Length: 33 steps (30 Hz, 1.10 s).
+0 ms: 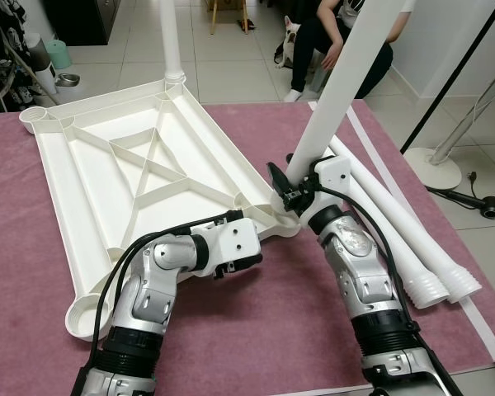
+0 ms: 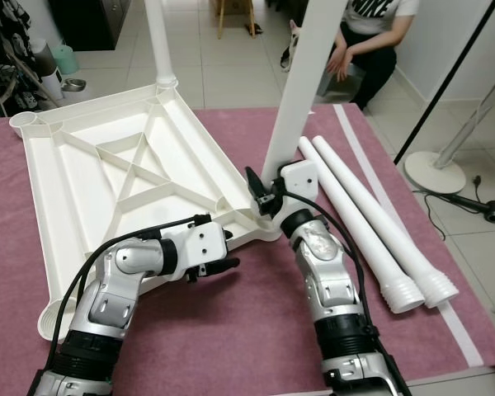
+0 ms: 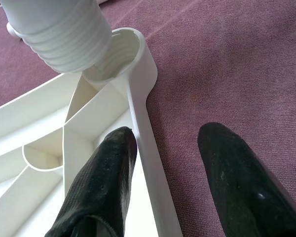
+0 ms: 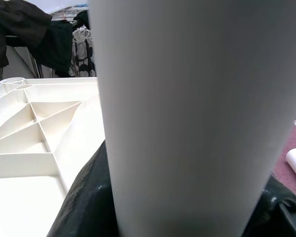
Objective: Building children table
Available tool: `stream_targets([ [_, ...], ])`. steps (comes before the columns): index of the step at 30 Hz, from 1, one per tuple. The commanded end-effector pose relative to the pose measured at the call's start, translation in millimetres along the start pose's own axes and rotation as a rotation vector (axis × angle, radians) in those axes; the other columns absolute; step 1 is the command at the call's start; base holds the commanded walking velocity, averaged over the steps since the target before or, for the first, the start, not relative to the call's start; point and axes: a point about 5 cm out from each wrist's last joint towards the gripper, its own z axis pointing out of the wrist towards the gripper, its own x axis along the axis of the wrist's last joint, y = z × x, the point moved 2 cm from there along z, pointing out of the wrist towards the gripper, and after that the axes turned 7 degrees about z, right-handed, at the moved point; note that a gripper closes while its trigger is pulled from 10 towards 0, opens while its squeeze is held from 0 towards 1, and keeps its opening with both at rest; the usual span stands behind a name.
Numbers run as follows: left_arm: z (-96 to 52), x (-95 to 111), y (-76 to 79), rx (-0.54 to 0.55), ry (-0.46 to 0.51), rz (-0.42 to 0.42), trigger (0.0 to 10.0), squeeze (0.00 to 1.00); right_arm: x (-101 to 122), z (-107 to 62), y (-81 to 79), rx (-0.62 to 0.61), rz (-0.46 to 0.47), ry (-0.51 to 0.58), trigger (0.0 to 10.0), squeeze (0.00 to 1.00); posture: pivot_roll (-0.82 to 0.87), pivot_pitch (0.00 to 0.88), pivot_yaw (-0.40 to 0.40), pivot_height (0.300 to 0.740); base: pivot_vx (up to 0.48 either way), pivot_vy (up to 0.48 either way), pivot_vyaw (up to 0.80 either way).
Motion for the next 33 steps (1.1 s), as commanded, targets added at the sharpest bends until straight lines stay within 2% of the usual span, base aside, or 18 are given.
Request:
stream_targets([
  [1, -2.8, -25.4, -16.3, 0.344, -0.183, -0.249, 10.0, 0.0, -0.5, 0.0, 1.0, -0.005, 0.008, 0.002, 10.0, 0.0, 0.0, 0.0, 0.104, 0.74, 0.0, 0.0, 0.0],
  [8, -2.8, -25.4, -16.3, 0.344, -0.183, -0.249, 10.0, 0.0, -0.5, 0.0, 1.0, -0.005, 0.008, 0.002, 10.0, 0.0, 0.0, 0.0, 0.104, 0.74, 0.0, 0.0, 0.0],
  [9, -1.9, -26.6, -14.6, 0.339, -0.188, -0.233, 9.7, 0.0, -0.6, -0.3, 2.0, -0.008, 0.007, 0.001, 10.0, 0.0, -0.01, 0.0, 0.0, 0.74, 0.0, 0.0, 0.0],
  [10, -14.9, -23.6, -35.7, 0.47, -0.147, -0.238, 10.0, 0.0, -0.1, -0.6, 0.1, -0.004, 0.005, 0.004, 10.0, 0.0, 0.0, 0.0, 0.0, 0.74, 0.0, 0.0, 0.0],
  [12, -38.6, -24.5, -61.8, 0.634, -0.115, -0.241, 10.0, 0.0, 0.5, -0.7, -2.6, 0.001, 0.004, 0.008, 10.0, 0.0, 0.0, 0.0, 0.0, 0.74, 0.0, 0.0, 0.0],
  [13, -46.3, -26.6, -67.9, 0.666, -0.118, -0.237, 10.0, 0.0, 0.6, -0.6, -3.1, 0.002, 0.004, 0.009, 10.0, 0.0, 0.0, 0.0, 0.0, 0.74, 0.0, 0.0, 0.0],
  [15, -50.9, -31.6, -69.4, 0.653, -0.143, -0.231, 10.0, 0.0, 0.6, -0.4, -3.0, 0.002, 0.004, 0.009, 10.0, 0.0, 0.0, 0.0, 0.0, 0.74, 0.0, 0.0, 0.0],
  [17, -50.9, -31.6, -69.4, 0.653, -0.143, -0.231, 10.0, 0.0, 0.6, -0.4, -3.0, 0.002, 0.004, 0.009, 10.0, 0.0, 0.0, 0.0, 0.0, 0.74, 0.0, 0.0, 0.0],
  [21, -51.4, -34.1, -62.3, 0.574, -0.163, -0.231, 10.0, 0.0, 0.7, -0.2, -3.4, 0.002, 0.004, 0.01, 10.0, 0.0, 0.01, 0.0, 0.0, 0.74, 0.0, 0.0, 0.0],
  [24, -42.7, -27.2, -50.7, 0.498, -0.128, -0.273, 10.0, 0.0, 1.0, -0.3, -3.8, 0.001, 0.005, 0.012, 10.0, 0.0, 0.0, 0.0, 0.0, 0.74, 0.0, 0.0, 0.0],
  [27, -40.8, -25.5, -47.8, 0.476, -0.117, -0.29, 10.0, 0.0, 1.2, -0.5, -3.7, 0.0, 0.005, 0.012, 10.0, 0.0, 0.0, 0.0, 0.0, 0.74, 0.0, 0.0, 0.0],
  [29, -37.4, -20.9, -40.3, 0.422, -0.079, -0.32, 10.0, 0.0, 1.7, -1.5, -3.5, -0.003, 0.004, 0.014, 10.0, 0.0, -0.01, 0.0, 0.0, 0.74, 0.0, 0.0, 0.0],
  [31, -37.5, -19.2, -35.9, 0.386, -0.059, -0.32, 10.0, 0.0, 2.0, -2.0, -3.0, -0.004, 0.003, 0.014, 10.0, 0.0, -0.01, 0.0, 0.0, 0.74, 0.0, 0.0, 0.0],
  [32, -38.8, -18.2, -30.8, 0.334, -0.043, -0.3, 10.0, 0.0, 2.8, -2.1, -2.9, -0.002, -0.001, 0.016, 10.0, 0.0, -0.01, 0.0, 0.0, 0.74, 0.0, 0.0, 0.0],
  [33, -38.8, -18.2, -30.8, 0.334, -0.043, -0.3, 10.0, 0.0, 2.8, -2.1, -2.9, -0.002, -0.001, 0.016, 10.0, 0.0, -0.01, 0.0, 0.0, 0.74, 0.0, 0.0, 0.0],
])
